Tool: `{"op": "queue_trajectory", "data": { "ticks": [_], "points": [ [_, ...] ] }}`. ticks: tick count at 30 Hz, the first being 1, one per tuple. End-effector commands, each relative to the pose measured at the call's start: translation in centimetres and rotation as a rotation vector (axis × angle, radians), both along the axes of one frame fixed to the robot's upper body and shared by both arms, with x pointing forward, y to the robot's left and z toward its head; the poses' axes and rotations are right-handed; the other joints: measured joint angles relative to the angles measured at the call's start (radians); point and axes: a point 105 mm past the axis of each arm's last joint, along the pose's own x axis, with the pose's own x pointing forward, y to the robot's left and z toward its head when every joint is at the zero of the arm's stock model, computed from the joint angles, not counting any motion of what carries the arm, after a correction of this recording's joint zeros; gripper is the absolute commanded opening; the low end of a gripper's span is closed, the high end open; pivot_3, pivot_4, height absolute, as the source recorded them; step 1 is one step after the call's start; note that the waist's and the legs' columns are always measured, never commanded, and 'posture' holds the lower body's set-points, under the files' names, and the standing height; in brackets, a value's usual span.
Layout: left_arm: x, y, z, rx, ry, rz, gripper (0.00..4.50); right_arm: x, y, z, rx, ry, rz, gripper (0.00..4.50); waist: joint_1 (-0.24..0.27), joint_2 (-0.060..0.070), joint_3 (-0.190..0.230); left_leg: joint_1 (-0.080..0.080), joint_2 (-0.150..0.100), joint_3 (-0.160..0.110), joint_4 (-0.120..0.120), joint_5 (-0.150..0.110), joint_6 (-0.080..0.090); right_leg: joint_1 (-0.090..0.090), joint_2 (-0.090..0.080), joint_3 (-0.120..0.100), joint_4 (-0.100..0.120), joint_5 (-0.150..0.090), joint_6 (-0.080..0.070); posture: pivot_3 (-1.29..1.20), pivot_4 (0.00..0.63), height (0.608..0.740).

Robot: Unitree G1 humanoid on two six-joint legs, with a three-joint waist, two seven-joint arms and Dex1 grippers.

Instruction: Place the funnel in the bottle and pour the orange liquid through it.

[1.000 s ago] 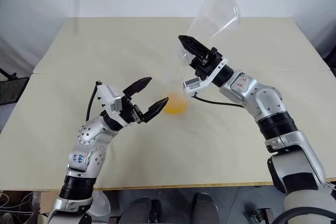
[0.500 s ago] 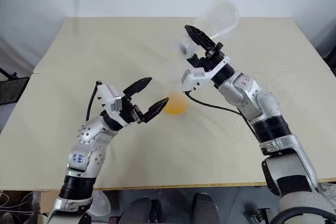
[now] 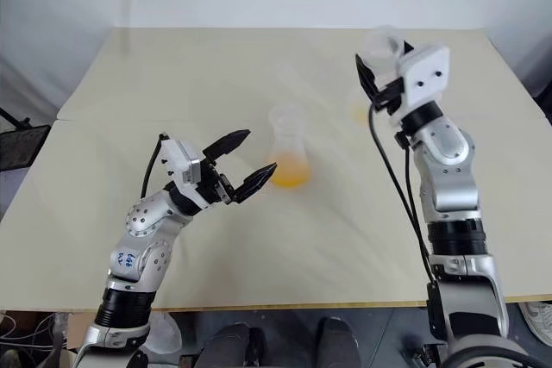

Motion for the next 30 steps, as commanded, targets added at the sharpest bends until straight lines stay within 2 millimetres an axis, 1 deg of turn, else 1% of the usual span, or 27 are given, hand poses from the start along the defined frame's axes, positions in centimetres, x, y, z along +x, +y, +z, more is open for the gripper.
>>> {"op": "queue_trajectory", "data": {
  "ticks": [1, 2, 3, 6, 8, 11, 13, 17, 20, 21, 23, 25, 26, 27, 28, 29, 30],
  "points": [
    [-0.7, 0.1, 0.9, 0.003, -0.040, -0.010, 4.50, -0.8, -4.2, -0.1, 0.164, 0.126, -0.072, 2.48, 0.003, 0.000, 0.000, 0.000, 0.000, 0.000, 0.000, 0.000, 0.000, 0.000, 0.000, 0.000, 0.000, 0.000, 0.000, 0.00, 0.150, 0.740],
    [-0.7, 0.2, 0.8, 0.005, -0.038, -0.009, 4.50, -0.9, -5.2, -0.9, 0.194, 0.172, -0.094, 2.48, 0.005, 0.000, 0.000, 0.000, -0.001, 0.000, 0.000, 0.000, 0.000, 0.000, 0.000, 0.000, 0.000, 0.000, 0.000, 0.00, 0.150, 0.740],
    [-0.8, 0.2, 0.8, 0.007, -0.036, -0.009, 4.50, -1.3, -5.8, -1.3, 0.187, 0.184, -0.114, 2.48, 0.005, 0.000, 0.000, 0.000, -0.001, 0.000, 0.000, 0.000, 0.000, 0.000, 0.000, 0.000, 0.000, 0.000, 0.000, 0.00, 0.150, 0.740],
    [-0.8, 0.4, 0.6, 0.013, -0.030, -0.010, 4.50, -2.6, -6.1, -2.3, 0.140, 0.197, -0.116, 2.48, 0.011, 0.000, 0.000, 0.000, -0.002, 0.001, -0.001, 0.000, 0.000, 0.000, 0.000, 0.000, -0.001, 0.000, 0.000, 0.00, 0.150, 0.740],
    [-0.9, 0.4, 0.6, 0.016, -0.027, -0.012, 4.50, -3.3, -6.3, -2.8, 0.159, 0.189, -0.122, 2.48, 0.011, 0.000, 0.000, 0.000, -0.003, 0.003, -0.001, 0.000, 0.000, -0.001, 0.001, 0.001, -0.002, 0.000, 0.000, 0.00, 0.150, 0.740],
    [-0.8, 0.3, 0.5, 0.020, -0.023, -0.021, 4.50, -4.2, -6.4, -4.8, 0.084, 0.232, -0.146, 2.48, 0.020, 0.000, 0.000, 0.000, -0.003, 0.003, -0.001, 0.000, 0.000, -0.001, 0.001, 0.001, -0.002, 0.000, 0.000, 0.00, 0.150, 0.740],
    [-0.8, 0.2, 0.6, 0.020, -0.023, -0.024, 4.50, -4.7, -6.8, -5.3, 0.132, 0.241, -0.166, 2.48, 0.024, 0.000, 0.000, 0.000, -0.003, 0.003, -0.001, 0.000, 0.000, -0.001, 0.001, 0.002, -0.002, 0.000, 0.000, 0.00, 0.150, 0.740],
    [-0.8, 0.2, 0.5, 0.024, -0.021, -0.032, 4.50, -5.6, -6.2, -6.2, 0.176, 0.267, -0.120, 2.48, 0.028, 0.000, 0.000, 0.000, -0.003, 0.003, -0.001, 0.000, 0.000, 0.000, 0.001, 0.001, -0.003, 0.000, 0.000, 0.00, 0.150, 0.740],
    [-0.8, 0.2, 0.5, 0.014, -0.018, -0.037, 4.50, -6.6, -5.1, -6.8, 0.233, 0.295, -0.008, 2.48, 0.027, 0.000, 0.000, 0.000, -0.003, 0.003, -0.001, 0.000, 0.000, 0.000, 0.001, 0.001, -0.003, 0.000, 0.000, 0.00, 0.150, 0.740],
    [-0.8, 0.2, 0.5, 0.009, -0.016, -0.039, 4.50, -6.9, -4.9, -7.0, 0.211, 0.291, 0.005, 2.48, 0.027, 0.000, 0.000, 0.001, -0.003, 0.003, -0.001, 0.000, 0.000, 0.000, 0.001, 0.001, -0.003, 0.000, 0.000, 0.00, 0.150, 0.740],
    [-0.8, 0.2, 0.6, 0.003, -0.015, -0.042, 4.50, -7.2, -5.2, -7.4, 0.254, 0.309, 0.007, 2.48, 0.026, 0.000, 0.000, 0.001, -0.003, 0.003, -0.001, 0.000, 0.000, 0.000, 0.002, 0.001, -0.003, 0.000, 0.000, 0.00, 0.150, 0.740],
    [-0.7, 0.2, 0.6, 0.000, -0.014, -0.041, 4.50, -7.4, -5.6, -7.1, 0.271, 0.299, 0.011, 3.20, 0.025, 0.000, 0.000, 0.001, -0.003, 0.003, -0.001, 0.000, 0.000, 0.000, 0.002, 0.002, -0.003, 0.000, 0.000, 0.00, 0.150, 0.740],
    [-0.7, 0.2, 0.6, -0.001, -0.014, -0.040, 4.50, -7.5, -5.6, -7.0, 0.268, 0.295, 0.018, 3.45, 0.025, 0.000, 0.000, 0.001, -0.003, 0.003, -0.001, 0.000, 0.000, 0.000, 0.002, 0.002, -0.003, 0.000, 0.000, 0.00, 0.150, 0.740],
    [-0.7, 0.2, 0.6, -0.001, -0.013, -0.039, 4.50, -7.6, -5.6, -6.7, 0.257, 0.283, 0.015, 3.84, 0.026, 0.000, 0.000, 0.001, -0.003, 0.003, -0.001, 0.000, 0.000, 0.000, 0.002, 0.002, -0.003, 0.000, 0.000, 0.00, 0.150, 0.740],
    [-0.7, 0.3, 0.6, -0.002, -0.012, -0.037, 4.50, -7.9, -5.5, -6.2, 0.245, 0.267, 0.033, 4.13, 0.026, 0.000, 0.000, 0.001, -0.003, 0.003, -0.001, 0.000, 0.000, 0.000, 0.002, 0.002, -0.003, 0.000, 0.000, 0.00, 0.150, 0.740],
    [-0.7, 0.3, 0.5, -0.002, -0.011, -0.035, 4.50, -8.0, -5.5, -5.7, 0.234, 0.250, 0.037, 4.40, 0.026, 0.000, 0.000, 0.001, -0.003, 0.004, -0.001, 0.000, 0.000, 0.000, 0.002, 0.002, -0.003, 0.000, 0.000, 0.00, 0.150, 0.740],
    [-0.7, 0.4, 0.5, -0.002, -0.010, -0.033, 4.50, -8.1, -5.5, -5.3, 0.229, 0.239, 0.041, 4.46, 0.026, 0.000, 0.000, 0.001, -0.003, 0.004, -0.001, 0.000, 0.000, 0.000, 0.002, 0.002, -0.003, 0.000, 0.000, 0.00, 0.150, 0.740]
  ]
}}
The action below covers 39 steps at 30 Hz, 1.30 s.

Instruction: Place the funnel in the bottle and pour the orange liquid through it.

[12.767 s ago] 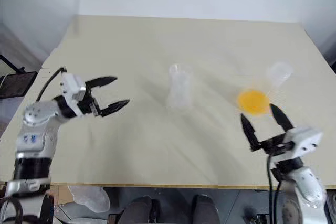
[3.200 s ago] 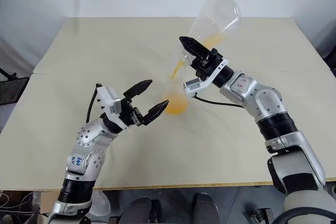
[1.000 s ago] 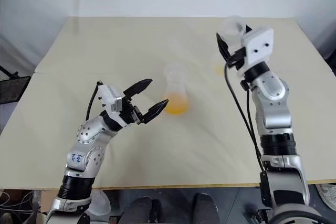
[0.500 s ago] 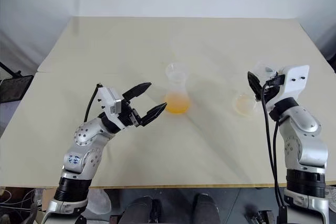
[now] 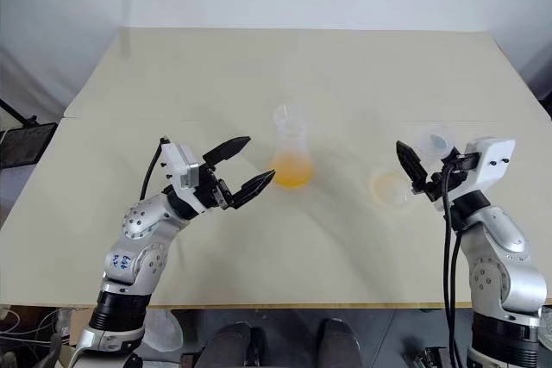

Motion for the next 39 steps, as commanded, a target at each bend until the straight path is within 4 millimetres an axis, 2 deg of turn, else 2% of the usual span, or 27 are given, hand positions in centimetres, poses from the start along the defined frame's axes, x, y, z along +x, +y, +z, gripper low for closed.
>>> {"op": "queue_trajectory", "data": {
  "ticks": [1, 7, 12, 18, 20, 25, 29, 33, 36, 39],
  "points": [
    [-0.4, 0.1, 1.1, -0.020, -0.043, -0.004, 4.50, -1.1, -0.3, 2.9, -0.032, -0.105, 0.014, 4.46, 0.001, 0.000, 0.000, 0.000, 0.000, 0.000, 0.000, 0.000, 0.000, 0.000, 0.000, 0.000, 0.000, 0.000, 0.000, 0.00, 0.150, 0.740],
    [-0.3, 0.0, 1.0, -0.018, -0.042, -0.008, 4.50, -1.2, -1.0, 3.7, -0.077, -0.131, -0.020, 4.46, 0.011, 0.000, 0.000, 0.000, 0.000, 0.000, 0.000, 0.000, 0.000, 0.000, 0.000, 0.000, 0.000, 0.000, 0.000, 0.00, 0.150, 0.740],
    [-0.2, 0.0, 1.1, -0.015, -0.047, -0.013, 4.50, -1.0, -2.4, 4.9, -0.109, -0.179, -0.083, 4.46, 0.016, 0.000, 0.000, 0.000, -0.001, 0.000, 0.000, 0.000, 0.000, 0.000, 0.000, 0.000, 0.000, 0.000, 0.000, 0.00, 0.150, 0.740],
    [-0.1, 0.4, 1.1, -0.010, -0.051, -0.012, 4.50, -1.5, -2.0, 8.1, -0.068, -0.295, -0.041, 4.46, 0.020, 0.000, 0.000, 0.000, 0.000, 0.000, 0.000, 0.000, 0.000, 0.000, 0.000, 0.000, 0.000, 0.000, 0.000, 0.00, 0.150, 0.740],
    [-0.1, 0.6, 1.2, -0.004, -0.053, -0.011, 4.50, -1.7, -1.9, 9.1, -0.042, -0.332, -0.027, 4.46, 0.020, 0.000, 0.000, 0.000, 0.000, 0.000, 0.000, 0.000, 0.000, 0.000, 0.000, 0.000, 0.000, 0.000, 0.000, 0.00, 0.150, 0.740],
    [-0.4, 2.0, 1.0, 0.069, -0.046, -0.010, 4.50, -2.7, 1.5, 11.4, -0.131, -0.431, 0.181, 4.46, 0.019, 0.000, 0.000, 0.000, 0.000, 0.000, 0.000, 0.000, 0.000, 0.000, 0.000, 0.000, 0.000, 0.000, 0.000, 0.00, 0.150, 0.740],
    [-1.0, 3.9, 0.6, 0.174, -0.048, 0.011, 4.50, -3.5, 4.7, 10.6, -0.157, -0.336, 0.442, 4.46, 0.018, 0.000, 0.000, 0.000, 0.000, 0.000, 0.000, 0.000, 0.000, 0.000, 0.000, 0.000, 0.000, 0.000, 0.000, 0.00, 0.150, 0.740],
    [-1.6, 5.4, -0.1, 0.248, -0.020, 0.024, 4.50, -4.7, 6.8, 9.1, -0.266, -0.293, 0.583, 4.46, 0.022, 0.000, 0.000, 0.000, 0.000, 0.000, 0.000, 0.000, 0.000, 0.000, 0.000, 0.000, 0.000, 0.000, 0.000, 0.00, 0.150, 0.740],
    [-2.2, 6.2, -0.9, 0.304, 0.013, 0.021, 4.50, -5.9, 7.8, 6.5, -0.356, -0.227, 0.678, 4.46, 0.025, 0.000, 0.000, 0.000, 0.000, -0.001, 0.000, 0.000, 0.000, 0.000, -0.001, -0.001, 0.000, 0.000, 0.000, 0.00, 0.150, 0.740],
    [-3.0, 6.7, -1.0, 0.325, 0.012, 0.022, 4.50, -7.9, 8.3, 2.6, -0.478, -0.133, 0.792, 4.46, 0.026, -0.001, 0.001, -0.001, -0.001, -0.001, 0.000, -0.001, 0.001, 0.000, -0.001, -0.001, -0.001, 0.000, 0.000, 0.00, 0.150, 0.740]
  ]
}}
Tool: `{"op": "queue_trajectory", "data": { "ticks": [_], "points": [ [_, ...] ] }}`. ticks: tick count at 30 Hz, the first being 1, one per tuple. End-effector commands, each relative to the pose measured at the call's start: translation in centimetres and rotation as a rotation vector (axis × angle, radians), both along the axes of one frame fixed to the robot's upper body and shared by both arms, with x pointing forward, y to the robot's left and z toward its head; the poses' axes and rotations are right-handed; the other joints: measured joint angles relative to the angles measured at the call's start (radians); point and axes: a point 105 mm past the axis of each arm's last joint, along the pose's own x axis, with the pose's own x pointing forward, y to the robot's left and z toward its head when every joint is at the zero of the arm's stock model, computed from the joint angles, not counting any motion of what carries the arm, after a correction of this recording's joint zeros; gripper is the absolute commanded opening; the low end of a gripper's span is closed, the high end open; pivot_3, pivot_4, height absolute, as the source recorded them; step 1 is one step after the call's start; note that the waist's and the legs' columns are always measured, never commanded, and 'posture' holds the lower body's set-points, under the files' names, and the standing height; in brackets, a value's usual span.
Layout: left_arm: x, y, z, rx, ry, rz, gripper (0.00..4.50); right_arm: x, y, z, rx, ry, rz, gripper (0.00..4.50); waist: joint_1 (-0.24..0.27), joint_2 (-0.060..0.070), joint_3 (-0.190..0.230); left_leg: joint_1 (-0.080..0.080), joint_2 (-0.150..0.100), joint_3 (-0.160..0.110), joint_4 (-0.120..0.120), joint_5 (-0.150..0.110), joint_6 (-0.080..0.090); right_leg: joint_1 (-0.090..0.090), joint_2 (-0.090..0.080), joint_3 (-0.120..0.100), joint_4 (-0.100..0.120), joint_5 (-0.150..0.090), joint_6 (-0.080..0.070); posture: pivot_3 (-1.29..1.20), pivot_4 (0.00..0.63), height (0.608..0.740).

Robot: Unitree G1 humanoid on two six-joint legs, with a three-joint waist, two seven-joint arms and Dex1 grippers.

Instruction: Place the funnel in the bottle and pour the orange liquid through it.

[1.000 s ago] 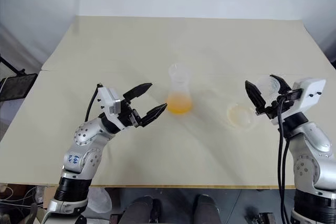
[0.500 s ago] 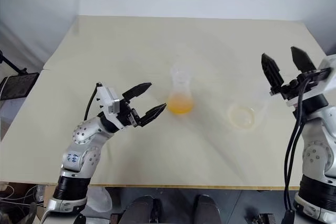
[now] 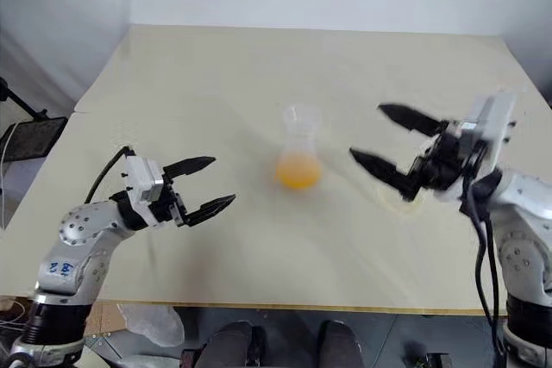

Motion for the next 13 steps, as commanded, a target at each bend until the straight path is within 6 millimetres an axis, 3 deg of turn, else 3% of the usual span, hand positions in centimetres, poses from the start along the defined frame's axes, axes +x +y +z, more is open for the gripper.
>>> {"op": "queue_trajectory", "data": {
  "ticks": [1, 6, 13],
  "points": [
    [-1.3, 0.1, 1.2, 0.008, -0.052, -0.024, 4.50, -2.7, 0.8, -2.9, -0.166, -0.001, 0.117, 4.46, 0.000, 0.000, 0.000, 0.000, 0.000, 0.000, 0.000, 0.000, 0.000, 0.000, 0.000, 0.000, -0.001, 0.000, 0.000, 0.00, 0.150, 0.740],
    [-1.4, 1.1, 0.8, 0.039, -0.066, 0.051, 4.50, -2.8, -0.8, -5.1, -0.142, -0.036, 0.027, 4.46, -0.007, 0.000, 0.000, 0.002, 0.001, 0.003, 0.000, 0.000, 0.000, 0.001, 0.000, 0.001, -0.001, 0.000, 0.000, 0.00, 0.150, 0.740],
    [-2.9, 1.1, -0.4, 0.057, -0.029, 0.042, 4.50, -3.8, -2.5, -9.0, -0.171, 0.065, 0.059, 4.46, -0.005, -0.001, 0.000, 0.003, 0.001, 0.003, 0.000, 0.000, -0.001, 0.001, 0.001, 0.002, -0.001, 0.000, 0.000, 0.00, 0.150, 0.740]
  ]
}}
